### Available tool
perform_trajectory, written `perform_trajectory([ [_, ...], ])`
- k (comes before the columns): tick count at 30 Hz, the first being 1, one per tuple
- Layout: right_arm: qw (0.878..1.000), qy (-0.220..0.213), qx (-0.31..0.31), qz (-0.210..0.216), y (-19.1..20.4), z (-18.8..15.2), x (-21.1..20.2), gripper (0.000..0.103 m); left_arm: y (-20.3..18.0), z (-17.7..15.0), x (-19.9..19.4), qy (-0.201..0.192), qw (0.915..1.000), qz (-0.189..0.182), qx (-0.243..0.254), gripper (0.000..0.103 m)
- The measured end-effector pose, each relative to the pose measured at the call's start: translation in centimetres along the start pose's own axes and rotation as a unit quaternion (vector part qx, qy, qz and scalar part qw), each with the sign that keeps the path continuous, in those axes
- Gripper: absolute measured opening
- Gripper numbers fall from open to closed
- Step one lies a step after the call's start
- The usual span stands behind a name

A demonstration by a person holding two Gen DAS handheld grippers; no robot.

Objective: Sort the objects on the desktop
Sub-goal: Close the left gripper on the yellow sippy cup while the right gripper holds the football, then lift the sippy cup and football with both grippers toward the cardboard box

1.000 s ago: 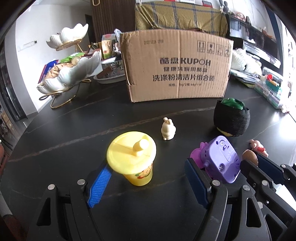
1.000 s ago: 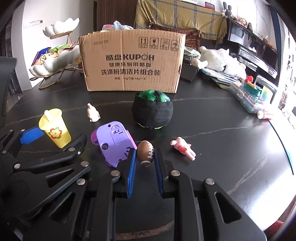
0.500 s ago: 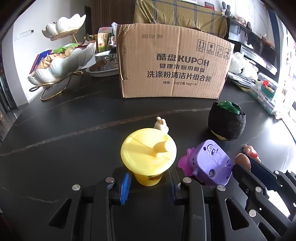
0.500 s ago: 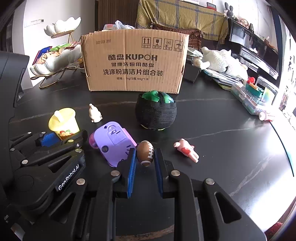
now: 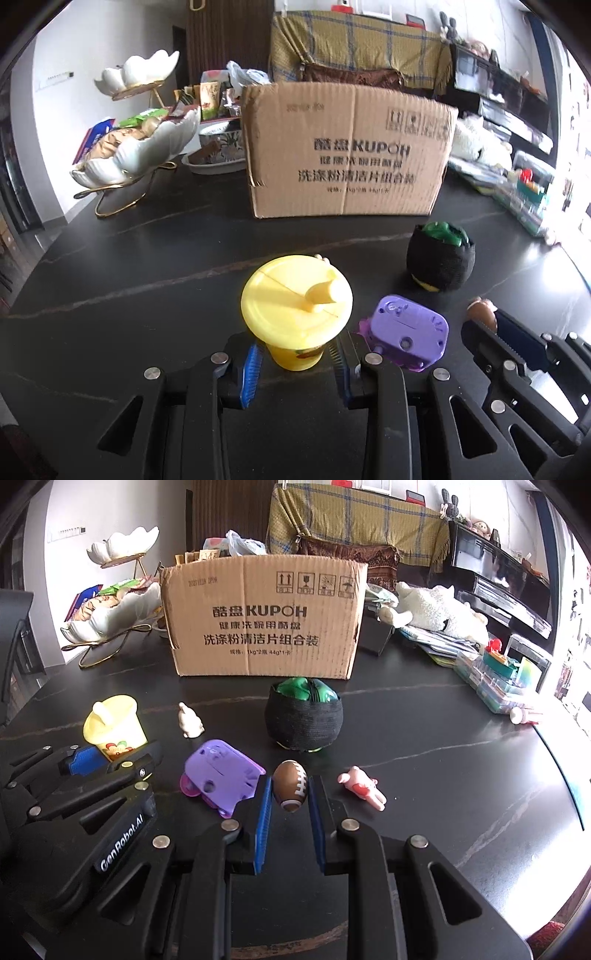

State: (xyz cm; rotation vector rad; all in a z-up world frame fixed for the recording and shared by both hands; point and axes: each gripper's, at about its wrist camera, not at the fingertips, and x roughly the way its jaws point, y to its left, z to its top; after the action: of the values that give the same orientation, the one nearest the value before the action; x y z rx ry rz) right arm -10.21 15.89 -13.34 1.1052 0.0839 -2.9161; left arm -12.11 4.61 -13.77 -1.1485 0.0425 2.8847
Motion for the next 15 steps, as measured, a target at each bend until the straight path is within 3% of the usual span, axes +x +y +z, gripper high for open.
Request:
perform_trajectory([
  [8, 1.0, -0.009, 0.012, 0.009, -0.2, 0.7, -1.0, 0.018, 0.1, 0.4, -1.2, 0.001, 1.0, -0.001, 0.0, 0.03],
  [15, 0.999, -0.027, 0.02, 0.019, -0.3, 1.6, -2.5, 0.018, 0.1, 1.2, -3.4, -0.021, 0.9998, 0.0, -0.001, 0.03],
])
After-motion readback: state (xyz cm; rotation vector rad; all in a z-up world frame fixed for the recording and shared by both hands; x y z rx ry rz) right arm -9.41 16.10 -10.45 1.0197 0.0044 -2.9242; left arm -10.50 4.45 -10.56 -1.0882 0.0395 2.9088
